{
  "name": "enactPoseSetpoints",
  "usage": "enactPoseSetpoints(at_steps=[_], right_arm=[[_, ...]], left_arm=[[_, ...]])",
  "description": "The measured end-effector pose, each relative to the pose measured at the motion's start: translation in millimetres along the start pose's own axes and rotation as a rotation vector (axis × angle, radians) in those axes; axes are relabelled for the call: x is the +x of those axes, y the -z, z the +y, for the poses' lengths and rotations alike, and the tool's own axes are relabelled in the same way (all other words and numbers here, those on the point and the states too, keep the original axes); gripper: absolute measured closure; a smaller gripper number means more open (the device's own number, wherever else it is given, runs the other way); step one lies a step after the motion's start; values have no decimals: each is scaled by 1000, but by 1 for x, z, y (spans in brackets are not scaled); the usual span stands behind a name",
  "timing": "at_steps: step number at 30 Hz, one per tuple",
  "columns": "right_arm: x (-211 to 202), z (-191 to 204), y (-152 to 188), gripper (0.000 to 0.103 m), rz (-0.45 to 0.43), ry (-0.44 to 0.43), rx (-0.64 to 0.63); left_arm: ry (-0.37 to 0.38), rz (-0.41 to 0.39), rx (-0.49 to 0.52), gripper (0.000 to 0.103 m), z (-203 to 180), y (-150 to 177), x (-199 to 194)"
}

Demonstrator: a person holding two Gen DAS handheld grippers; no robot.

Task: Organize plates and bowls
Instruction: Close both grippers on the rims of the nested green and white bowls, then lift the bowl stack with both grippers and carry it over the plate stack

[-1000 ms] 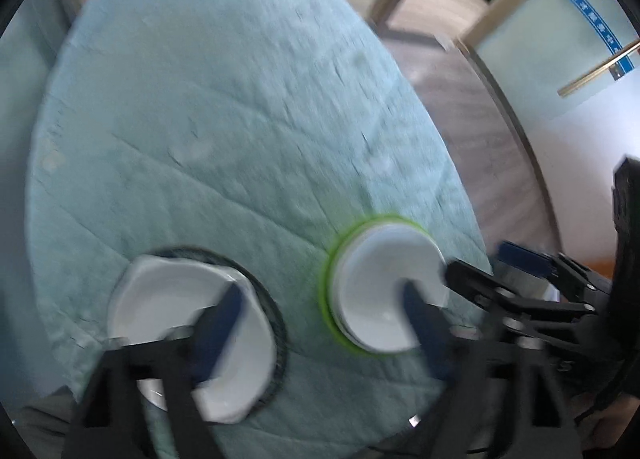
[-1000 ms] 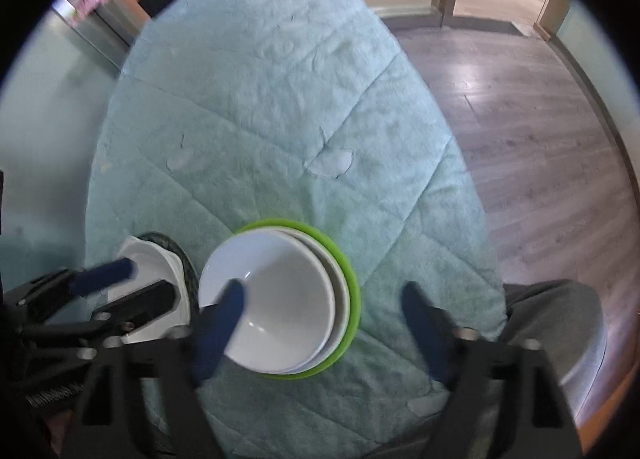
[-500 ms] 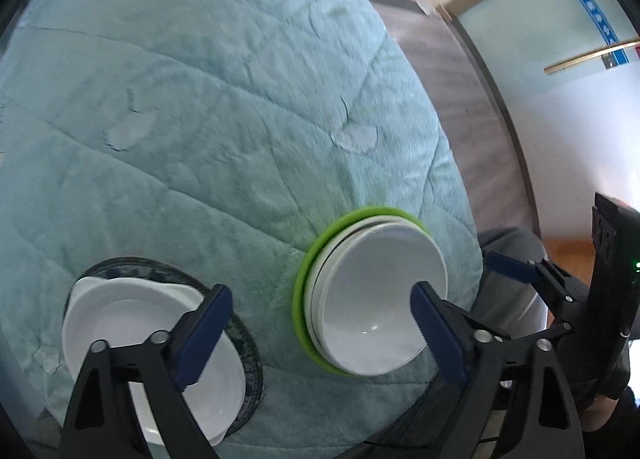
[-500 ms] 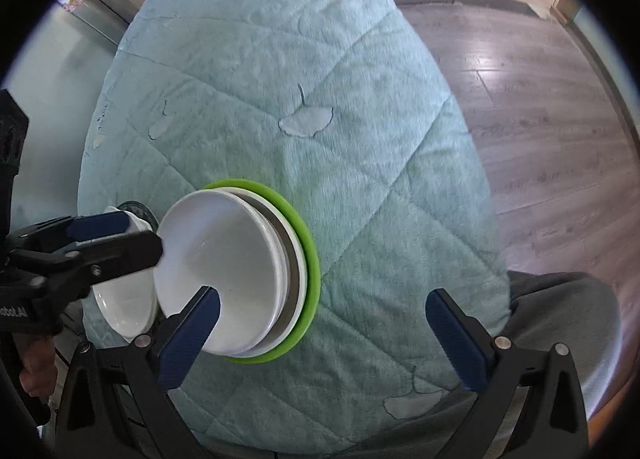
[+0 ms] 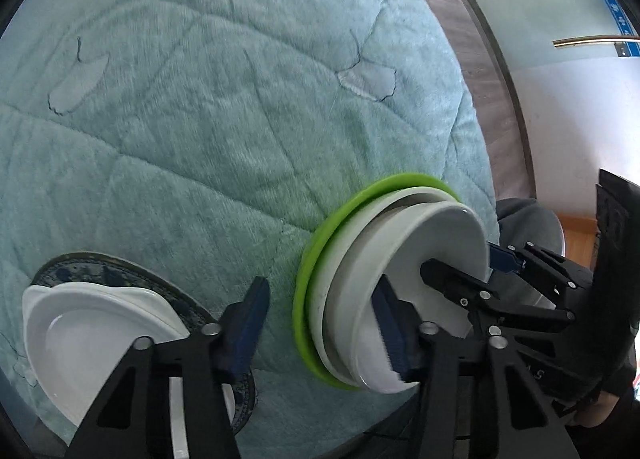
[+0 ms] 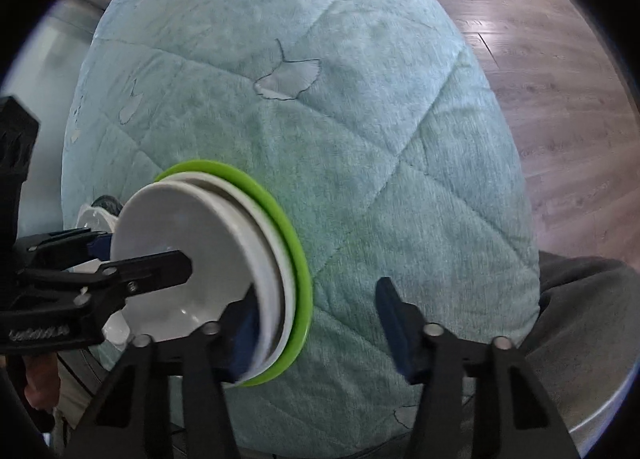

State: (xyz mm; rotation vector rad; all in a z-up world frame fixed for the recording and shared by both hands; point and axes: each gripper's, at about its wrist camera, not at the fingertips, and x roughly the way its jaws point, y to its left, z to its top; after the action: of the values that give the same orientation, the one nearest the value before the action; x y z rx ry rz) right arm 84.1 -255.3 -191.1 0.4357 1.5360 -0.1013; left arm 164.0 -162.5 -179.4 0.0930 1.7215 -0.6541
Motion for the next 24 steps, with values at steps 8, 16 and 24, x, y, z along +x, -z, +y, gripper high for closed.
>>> enactPoseSetpoints(at_steps=[8,16,24], right_arm=[[5,21,-1,78,7,-24,-32],[8,28,-5,78,18,-28,-14],[-2,23,-6,80,21,-44,22]], left_arm=[[24,6,-19,78,3,1,8],[-10,-12,-3,82,1,5,3],[-22,-56,-5,83,-5,15,-10]])
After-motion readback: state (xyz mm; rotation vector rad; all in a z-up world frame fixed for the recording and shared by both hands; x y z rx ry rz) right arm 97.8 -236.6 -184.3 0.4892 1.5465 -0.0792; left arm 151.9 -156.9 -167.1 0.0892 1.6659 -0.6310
